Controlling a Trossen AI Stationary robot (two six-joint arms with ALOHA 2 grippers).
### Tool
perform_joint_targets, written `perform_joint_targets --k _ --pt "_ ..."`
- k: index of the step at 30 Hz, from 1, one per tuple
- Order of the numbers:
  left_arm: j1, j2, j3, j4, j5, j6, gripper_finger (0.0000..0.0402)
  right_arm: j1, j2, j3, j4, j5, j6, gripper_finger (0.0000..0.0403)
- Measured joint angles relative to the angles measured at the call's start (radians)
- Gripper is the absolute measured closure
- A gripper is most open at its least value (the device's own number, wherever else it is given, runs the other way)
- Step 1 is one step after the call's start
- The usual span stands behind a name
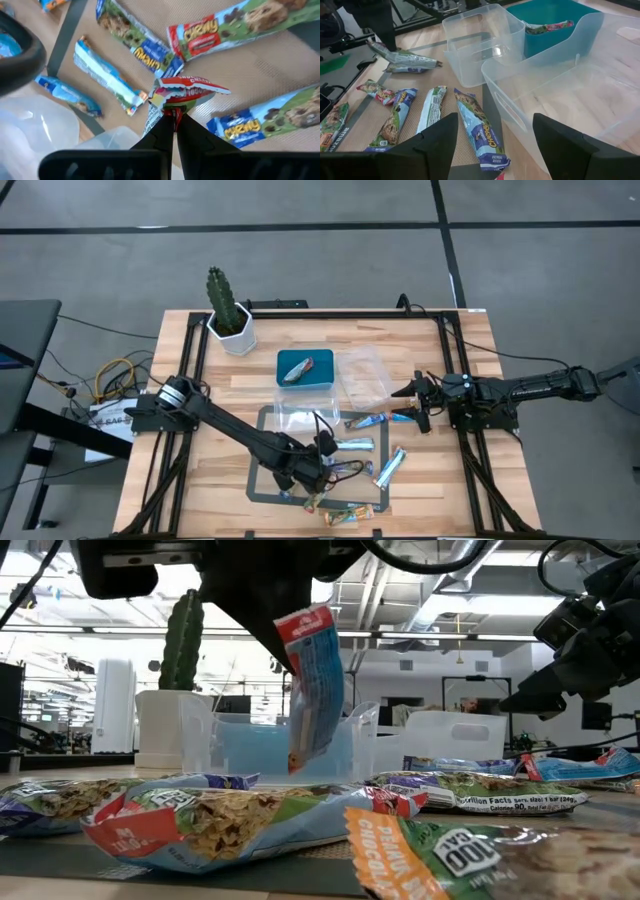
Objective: Pick and place Granola Bars by type
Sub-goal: Put the red granola bar into the blue bin
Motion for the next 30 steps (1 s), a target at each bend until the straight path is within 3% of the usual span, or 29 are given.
perform_joint_targets --k 14,25,30 --pt "0.000 -0.004 0.000 -0.014 -0.014 -0.049 0.0395 0.000 0.000 0.000 0.000 0.000 0.000 0.0154" --pt "0.018 -0.178 0.001 -0.054 -0.196 -0.156 0.0395 0.000 0.000 0.000 0.001 0.000 0.000 0.0154" --pt "0.065 -0.260 0.001 -0.111 -0.324 -0.198 0.0395 0.000 0.000 0.000 0.001 0.000 0.000 0.0154"
